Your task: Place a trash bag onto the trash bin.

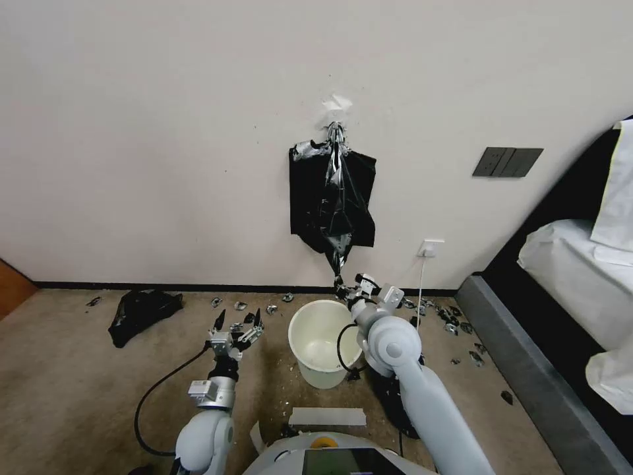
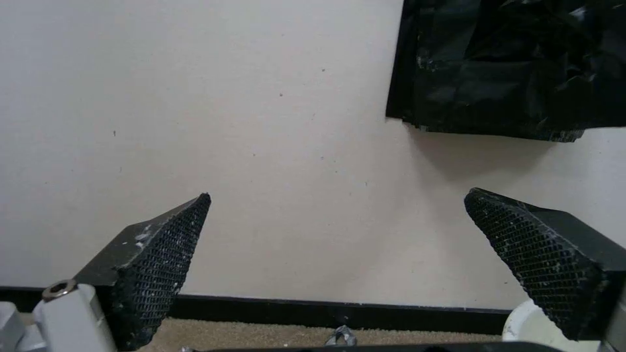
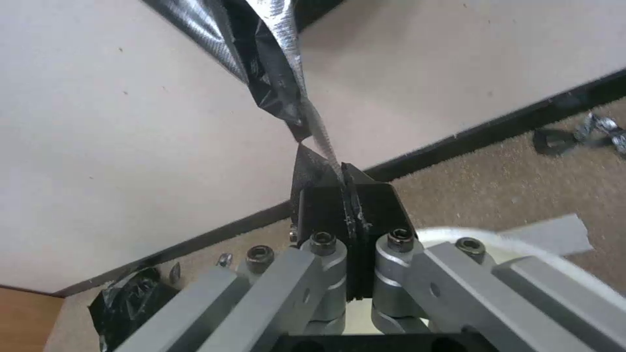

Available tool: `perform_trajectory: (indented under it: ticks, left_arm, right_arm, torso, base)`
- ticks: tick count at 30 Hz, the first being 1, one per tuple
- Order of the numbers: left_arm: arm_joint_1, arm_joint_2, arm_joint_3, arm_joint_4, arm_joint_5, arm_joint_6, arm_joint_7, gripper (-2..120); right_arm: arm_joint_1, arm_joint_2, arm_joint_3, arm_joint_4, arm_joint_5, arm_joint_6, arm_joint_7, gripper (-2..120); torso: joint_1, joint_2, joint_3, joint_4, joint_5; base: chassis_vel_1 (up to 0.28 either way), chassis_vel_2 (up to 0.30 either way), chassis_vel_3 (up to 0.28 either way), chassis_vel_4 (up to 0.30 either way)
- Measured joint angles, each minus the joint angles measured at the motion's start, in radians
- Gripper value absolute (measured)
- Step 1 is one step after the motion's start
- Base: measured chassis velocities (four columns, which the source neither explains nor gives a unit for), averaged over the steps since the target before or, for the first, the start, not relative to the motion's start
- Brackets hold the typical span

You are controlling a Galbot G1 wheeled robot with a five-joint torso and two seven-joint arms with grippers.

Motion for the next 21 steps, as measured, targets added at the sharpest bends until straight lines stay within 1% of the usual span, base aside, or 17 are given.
perform_trajectory:
  ticks: [4,6,11,13,14,15,16,17,18,19,21]
  left_arm:
    - [0.001,0.001,0.005,-0.009,0.001,-0.004,0.009,100]
    - [0.005,0.007,0.009,-0.026,0.001,-0.005,0.022,100]
    - [0.005,0.023,0.015,-0.051,-0.011,-0.006,0.039,100]
    - [0.002,0.045,0.020,-0.074,-0.047,-0.006,0.075,100]
    - [0.002,0.045,0.020,-0.074,-0.047,-0.006,0.075,100]
    - [-0.002,0.057,0.021,-0.086,-0.075,-0.006,0.108,100]
    - [-0.004,0.064,0.022,-0.092,-0.089,-0.006,0.126,100]
    - [-0.012,0.082,0.023,-0.109,-0.127,-0.006,0.174,100]
    - [-0.012,0.082,0.023,-0.109,-0.127,-0.006,0.174,100]
    - [-0.019,0.099,0.027,-0.120,-0.162,-0.006,0.209,100]
    - [-0.026,0.126,0.032,-0.136,-0.214,-0.004,0.243,100]
  right_arm:
    - [0.044,0.003,-0.002,-0.032,0.001,0.017,-0.013,0]
    - [0.097,0.006,-0.008,-0.070,0.004,0.030,-0.021,0]
    - [0.162,0.012,-0.021,-0.107,0.008,0.035,-0.023,0]
    - [0.198,0.016,-0.033,-0.128,0.010,0.039,-0.024,0]
    - [0.198,0.016,-0.033,-0.128,0.010,0.039,-0.024,0]
    - [0.212,0.016,-0.038,-0.135,0.010,0.040,-0.024,0]
    - [0.219,0.017,-0.041,-0.138,0.010,0.040,-0.024,0]
    - [0.229,0.018,-0.046,-0.141,0.011,0.040,-0.024,0]
    - [0.229,0.018,-0.046,-0.141,0.011,0.040,-0.024,0]
    - [0.235,0.018,-0.051,-0.143,0.012,0.040,-0.024,0]
    - [0.242,0.019,-0.063,-0.149,0.012,0.039,-0.024,0]
  torso:
    - [0.000,0.000,0.000,0.0000,-0.0001]
    - [0.000,0.000,0.000,0.0001,0.0000]
    - [0.000,0.000,0.000,0.0001,-0.0001]
    - [0.000,0.000,0.000,0.0002,0.0000]
    - [0.000,0.000,0.000,0.0002,0.0000]
    - [0.000,0.000,0.000,0.0002,-0.0001]
    - [0.000,0.000,0.000,0.0001,-0.0001]
    - [0.000,0.000,0.000,0.0001,0.0000]
    - [0.000,0.000,0.000,0.0001,0.0000]
    - [0.000,0.000,0.000,0.0000,-0.0001]
    - [0.000,0.000,0.000,-0.0005,-0.0001]
  base:
    - [0.000,0.000,0.000,0.000]
    - [0.000,0.000,0.000,0.000]
    - [0.000,0.000,0.000,0.000]
    - [0.000,0.000,0.000,0.000]
    - [0.000,0.000,0.000,0.000]
    - [0.000,0.000,0.000,0.000]
    - [0.000,0.000,0.000,0.000]
    - [0.000,0.000,0.000,0.000]
    - [0.000,0.000,0.000,0.000]
    - [0.000,0.000,0.000,0.000]
    - [0.000,0.000,0.000,0.000]
